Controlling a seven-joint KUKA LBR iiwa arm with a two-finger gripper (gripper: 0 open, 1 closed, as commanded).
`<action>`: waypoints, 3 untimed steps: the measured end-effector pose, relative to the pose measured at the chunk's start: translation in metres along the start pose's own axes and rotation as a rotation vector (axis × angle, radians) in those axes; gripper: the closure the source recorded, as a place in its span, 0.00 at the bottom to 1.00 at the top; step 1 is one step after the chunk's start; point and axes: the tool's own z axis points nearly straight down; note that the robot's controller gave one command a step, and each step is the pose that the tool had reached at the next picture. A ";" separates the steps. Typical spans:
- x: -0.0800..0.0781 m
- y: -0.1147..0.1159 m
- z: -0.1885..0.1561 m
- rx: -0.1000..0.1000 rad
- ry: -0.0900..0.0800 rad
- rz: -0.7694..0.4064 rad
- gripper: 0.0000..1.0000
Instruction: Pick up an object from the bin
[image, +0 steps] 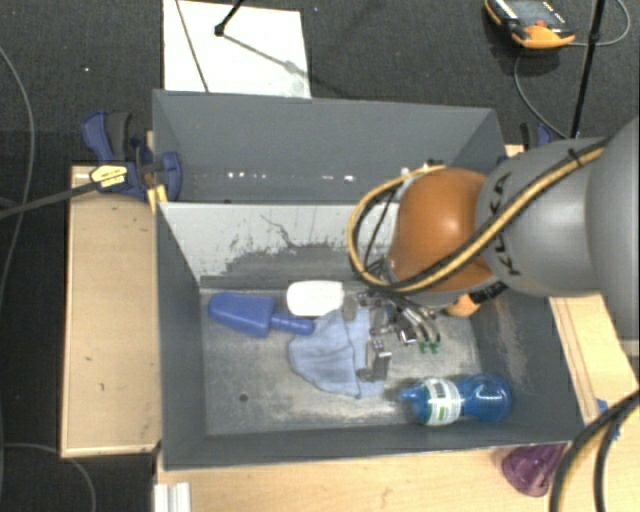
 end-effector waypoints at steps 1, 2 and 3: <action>0.007 0.017 0.031 0.000 -0.002 -0.322 0.00; 0.022 0.017 0.038 0.000 0.001 -0.021 1.00; 0.022 0.017 0.038 0.000 0.001 -0.021 1.00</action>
Offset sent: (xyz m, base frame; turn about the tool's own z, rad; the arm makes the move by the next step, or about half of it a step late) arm -0.0244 0.0140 -0.0387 -0.0212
